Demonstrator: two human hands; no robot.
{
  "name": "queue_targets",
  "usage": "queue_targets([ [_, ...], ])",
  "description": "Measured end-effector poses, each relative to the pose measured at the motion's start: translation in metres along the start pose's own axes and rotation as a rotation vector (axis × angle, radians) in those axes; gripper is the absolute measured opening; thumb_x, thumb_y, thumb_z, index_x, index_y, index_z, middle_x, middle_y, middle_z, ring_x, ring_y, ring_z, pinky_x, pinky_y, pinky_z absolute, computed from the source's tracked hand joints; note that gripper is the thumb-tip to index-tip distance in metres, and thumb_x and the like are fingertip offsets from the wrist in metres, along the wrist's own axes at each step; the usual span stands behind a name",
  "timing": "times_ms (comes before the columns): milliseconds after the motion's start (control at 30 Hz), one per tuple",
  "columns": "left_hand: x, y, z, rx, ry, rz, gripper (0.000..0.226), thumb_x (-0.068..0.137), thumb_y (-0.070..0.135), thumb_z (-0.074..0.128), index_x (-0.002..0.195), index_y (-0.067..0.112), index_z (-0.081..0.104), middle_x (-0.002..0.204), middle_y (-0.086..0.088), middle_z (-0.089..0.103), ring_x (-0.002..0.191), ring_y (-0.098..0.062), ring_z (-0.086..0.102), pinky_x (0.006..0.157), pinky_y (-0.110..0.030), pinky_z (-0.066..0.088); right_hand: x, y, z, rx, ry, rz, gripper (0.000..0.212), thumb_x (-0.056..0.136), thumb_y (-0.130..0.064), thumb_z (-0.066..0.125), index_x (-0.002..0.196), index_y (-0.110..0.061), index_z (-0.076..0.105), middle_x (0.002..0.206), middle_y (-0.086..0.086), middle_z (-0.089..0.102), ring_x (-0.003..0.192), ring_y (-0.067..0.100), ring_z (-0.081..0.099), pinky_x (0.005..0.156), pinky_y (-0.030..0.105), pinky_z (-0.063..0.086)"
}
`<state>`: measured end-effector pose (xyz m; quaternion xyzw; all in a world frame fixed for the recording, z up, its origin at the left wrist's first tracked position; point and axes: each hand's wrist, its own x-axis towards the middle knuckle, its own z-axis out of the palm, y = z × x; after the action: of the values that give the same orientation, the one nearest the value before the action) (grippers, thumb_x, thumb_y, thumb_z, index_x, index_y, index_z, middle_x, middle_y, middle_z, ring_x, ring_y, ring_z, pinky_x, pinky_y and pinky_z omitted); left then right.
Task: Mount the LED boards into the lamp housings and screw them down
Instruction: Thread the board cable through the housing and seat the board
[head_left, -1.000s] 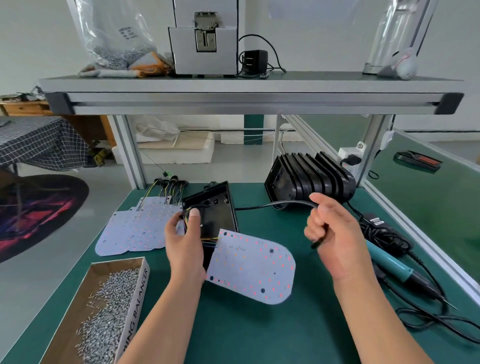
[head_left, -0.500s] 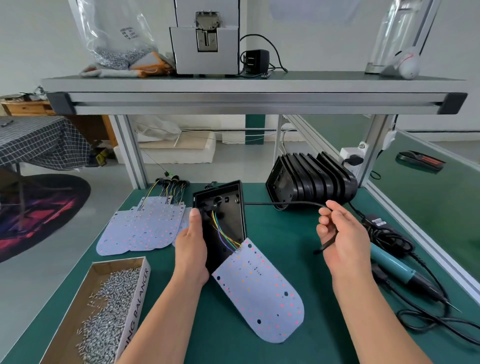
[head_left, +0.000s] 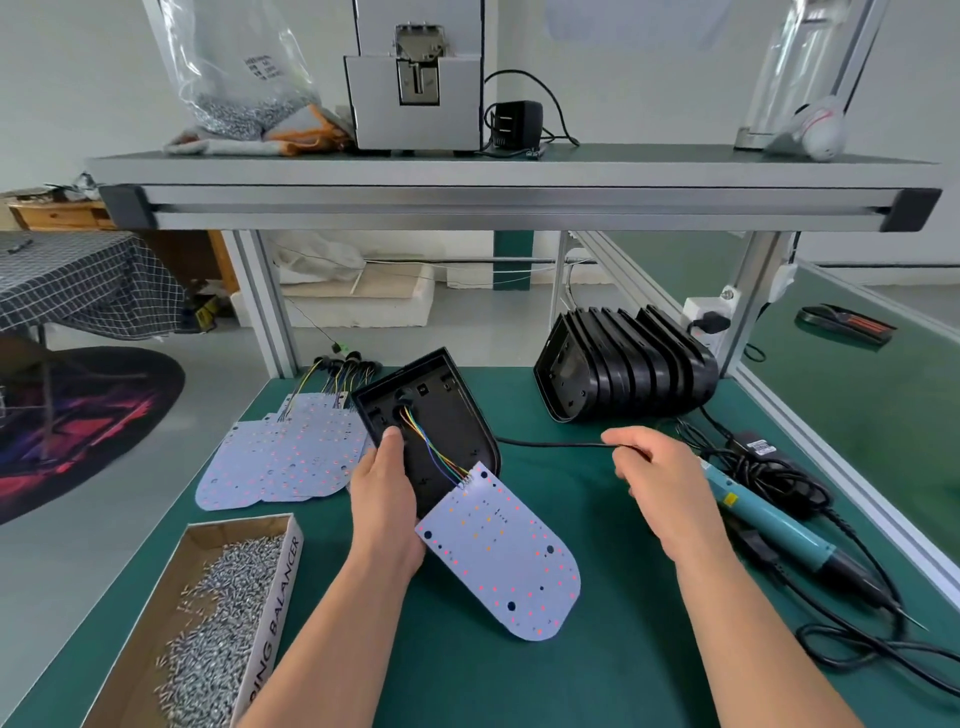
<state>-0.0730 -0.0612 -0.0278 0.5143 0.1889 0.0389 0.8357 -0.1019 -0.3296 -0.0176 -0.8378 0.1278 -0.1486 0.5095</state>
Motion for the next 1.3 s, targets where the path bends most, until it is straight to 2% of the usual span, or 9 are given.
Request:
queue_targets([
  [100,0.0,0.0,0.0,0.02,-0.034,0.028,0.042,0.098,0.047,0.061,0.109,0.006,0.062,0.102,-0.009,0.059,0.089,-0.029,0.055,0.086,-0.049,0.053,-0.004,-0.003,0.0,-0.296,0.007,-0.141,0.032,0.1,-0.018,0.06,0.125,-0.03,0.075,0.119,-0.009,0.065,0.102,0.012,0.06,0.089,0.036,0.047],
  [200,-0.003,-0.003,0.004,0.085,-0.034,0.109,0.049,0.092,0.052,0.06,0.122,0.014,0.065,0.119,0.0,0.073,0.107,-0.03,0.067,0.102,-0.047,0.053,-0.012,-0.012,0.008,-0.616,0.165,-0.358,0.033,0.095,-0.015,0.071,0.127,-0.021,0.077,0.15,0.01,0.057,0.132,0.035,0.044,0.105,0.052,0.041],
  [300,-0.004,-0.008,0.007,0.17,-0.04,0.213,0.026,0.099,0.046,0.059,0.102,0.021,0.065,0.088,0.015,0.067,0.08,-0.018,0.057,0.084,-0.04,0.048,-0.023,-0.027,0.019,-0.594,0.315,-0.609,0.035,0.092,-0.016,0.077,0.126,-0.013,0.074,0.147,0.012,0.055,0.131,0.039,0.046,0.103,0.056,0.043],
  [433,-0.01,-0.009,0.013,0.22,-0.013,0.266,0.026,0.106,0.035,0.057,0.084,0.024,0.052,0.061,0.025,0.052,0.054,0.0,0.042,0.067,-0.036,0.037,-0.041,-0.06,0.046,-0.347,0.223,-0.759,0.032,0.1,-0.022,0.072,0.128,-0.008,0.069,0.124,0.005,0.066,0.116,0.03,0.058,0.098,0.042,0.049],
  [633,-0.017,-0.011,0.016,0.34,-0.087,0.427,0.005,0.1,0.025,0.057,0.1,0.02,0.056,0.074,0.024,0.065,0.066,0.001,0.057,0.057,-0.01,0.045,-0.047,-0.102,0.082,-0.351,-0.147,-0.509,0.051,0.105,-0.052,0.054,0.142,-0.018,0.057,0.111,-0.001,0.075,0.107,0.022,0.068,0.091,0.043,0.052],
  [800,-0.023,-0.015,0.019,0.424,-0.227,0.48,0.017,0.091,0.019,0.054,0.099,0.034,0.056,0.087,0.016,0.067,0.08,-0.008,0.061,0.07,-0.031,0.053,-0.039,-0.111,0.092,-0.159,-0.135,-0.319,0.043,0.101,-0.05,0.062,0.129,-0.018,0.063,0.113,-0.002,0.077,0.108,0.021,0.069,0.095,0.043,0.054],
  [1033,-0.026,-0.024,0.02,0.513,-0.324,0.584,0.031,0.087,0.018,0.05,0.106,0.042,0.053,0.093,0.025,0.067,0.085,0.001,0.061,0.068,-0.01,0.046,-0.026,-0.102,0.086,0.266,-0.056,-0.177,0.012,0.092,-0.03,0.077,0.102,-0.026,0.07,0.083,-0.01,0.076,0.08,0.005,0.072,0.075,0.027,0.057],
  [1167,-0.03,-0.026,0.022,0.488,-0.326,0.589,0.031,0.089,0.019,0.048,0.106,0.044,0.054,0.096,0.023,0.069,0.087,-0.001,0.062,0.069,-0.01,0.046,-0.025,-0.1,0.085,0.294,-0.018,-0.18,0.008,0.094,-0.022,0.068,0.098,-0.029,0.071,0.082,-0.007,0.075,0.079,0.016,0.073,0.081,0.045,0.061],
  [1300,-0.028,-0.028,0.022,0.471,-0.33,0.574,0.029,0.092,0.022,0.05,0.112,0.042,0.056,0.097,0.017,0.07,0.087,-0.004,0.063,0.069,-0.012,0.048,-0.028,-0.096,0.089,0.209,0.052,-0.195,0.016,0.098,-0.022,0.062,0.104,-0.029,0.075,0.084,-0.011,0.076,0.081,0.016,0.073,0.082,0.046,0.059],
])
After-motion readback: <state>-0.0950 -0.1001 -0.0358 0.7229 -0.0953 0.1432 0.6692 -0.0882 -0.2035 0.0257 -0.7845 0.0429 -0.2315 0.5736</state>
